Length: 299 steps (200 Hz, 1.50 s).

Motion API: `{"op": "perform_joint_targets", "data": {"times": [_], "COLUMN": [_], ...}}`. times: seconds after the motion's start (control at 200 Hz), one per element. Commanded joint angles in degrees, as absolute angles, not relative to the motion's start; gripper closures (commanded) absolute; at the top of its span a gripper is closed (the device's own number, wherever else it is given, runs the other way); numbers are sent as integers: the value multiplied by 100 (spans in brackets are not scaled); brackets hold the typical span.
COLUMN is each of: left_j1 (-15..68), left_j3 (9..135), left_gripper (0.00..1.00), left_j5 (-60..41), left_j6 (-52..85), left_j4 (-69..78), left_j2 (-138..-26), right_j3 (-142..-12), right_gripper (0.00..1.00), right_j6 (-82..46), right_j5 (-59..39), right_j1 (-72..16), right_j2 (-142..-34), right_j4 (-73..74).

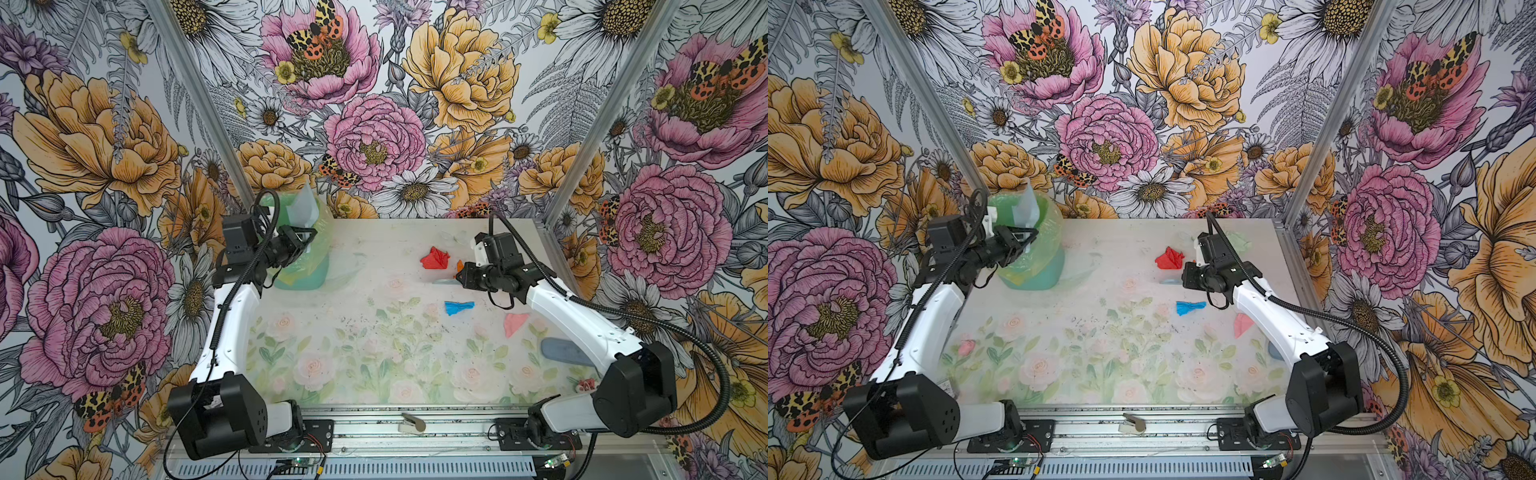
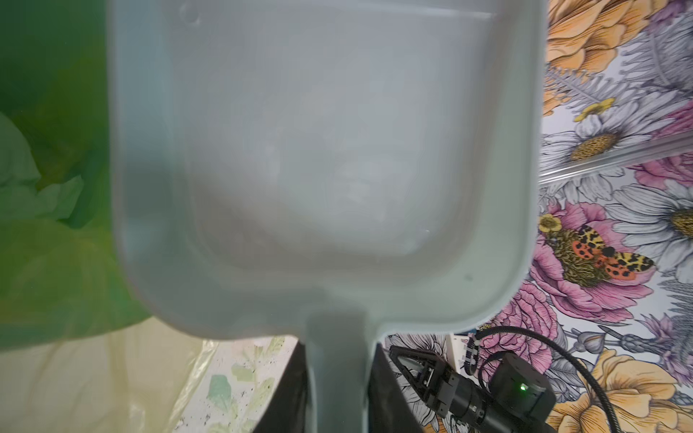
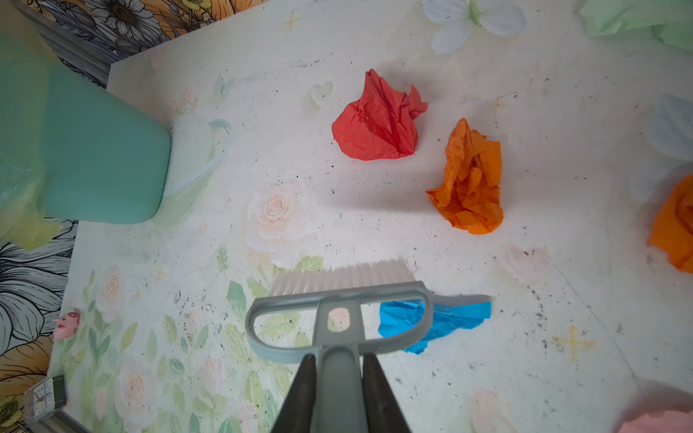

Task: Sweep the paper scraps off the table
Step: 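Lower the empty dustpan with the left while the right moves the brush to blue paper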

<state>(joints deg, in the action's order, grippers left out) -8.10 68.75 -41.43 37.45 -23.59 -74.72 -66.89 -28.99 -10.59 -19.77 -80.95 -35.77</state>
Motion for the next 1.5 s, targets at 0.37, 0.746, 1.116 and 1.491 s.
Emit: {"op": "perform_joint_targets", "data": {"times": [0.37, 0.746, 1.116, 1.491], "left_j1": [1255, 3165, 3621, 3792], "left_j3": [6566, 6767, 6513, 6336], "left_gripper": [85, 85, 85, 86], "left_j5": [-974, 122, -152, -269], "left_j6": [1811, 1033, 1014, 1035], "left_j4": [-2856, -4311, -4703, -4772], "left_j2": [-6504, -7226, -7680, -8170], "right_j3": [-6509, -6370, -6330, -6071], "right_gripper": [100, 100, 100, 100], "right_j6": [-2804, -2628, -2265, -2344], "right_j5": [-480, 794, -60, 92], "right_j1": [-1926, -1918, -1918, -1959], "right_j2": [-7593, -7286, -7477, -8149], "right_j4": [-3542, -3929, -4775, -4851]}}
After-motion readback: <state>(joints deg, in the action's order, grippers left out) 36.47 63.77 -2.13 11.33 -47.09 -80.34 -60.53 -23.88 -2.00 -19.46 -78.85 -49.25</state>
